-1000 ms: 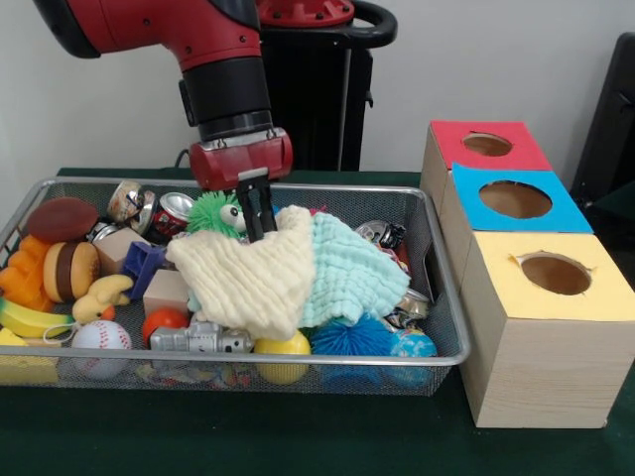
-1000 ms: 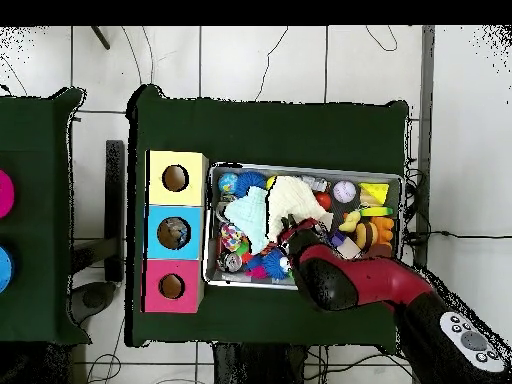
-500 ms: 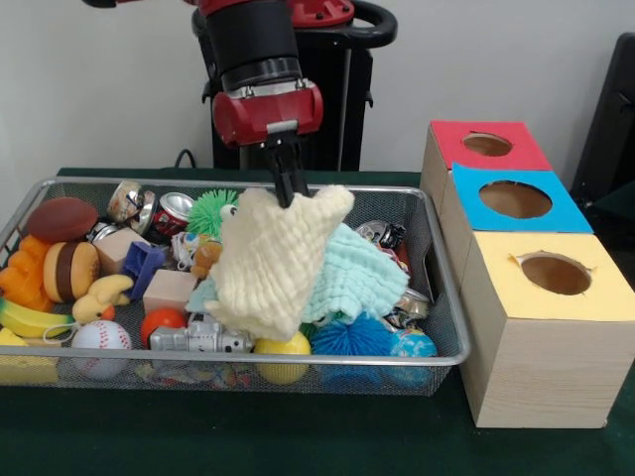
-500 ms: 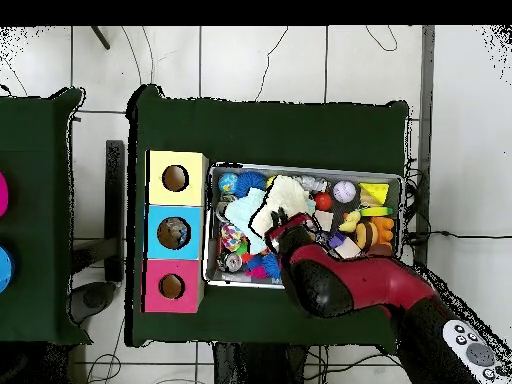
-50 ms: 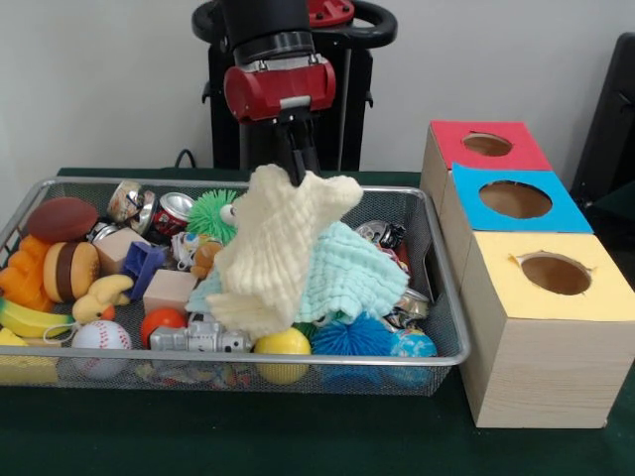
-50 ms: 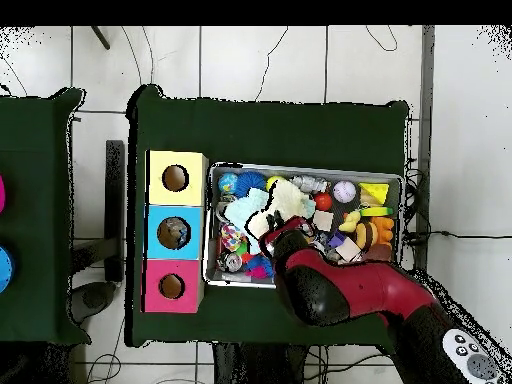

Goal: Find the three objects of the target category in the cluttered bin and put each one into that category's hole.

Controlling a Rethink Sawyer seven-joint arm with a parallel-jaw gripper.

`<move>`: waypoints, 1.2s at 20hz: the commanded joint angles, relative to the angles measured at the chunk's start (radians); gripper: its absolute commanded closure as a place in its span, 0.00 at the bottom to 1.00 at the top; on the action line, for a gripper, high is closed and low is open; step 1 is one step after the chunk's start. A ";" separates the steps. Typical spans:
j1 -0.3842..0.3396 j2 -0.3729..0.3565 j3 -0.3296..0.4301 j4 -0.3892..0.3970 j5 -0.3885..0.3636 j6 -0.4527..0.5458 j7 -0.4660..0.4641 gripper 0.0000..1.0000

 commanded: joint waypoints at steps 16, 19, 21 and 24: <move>-0.162 -0.385 0.234 0.127 0.265 0.386 -0.023 1.00; -0.162 -0.396 0.204 0.100 0.236 0.431 -0.043 1.00; -0.158 -0.401 0.192 0.090 0.222 0.444 -0.041 1.00; -0.164 -0.396 0.172 0.072 0.185 0.463 -0.052 1.00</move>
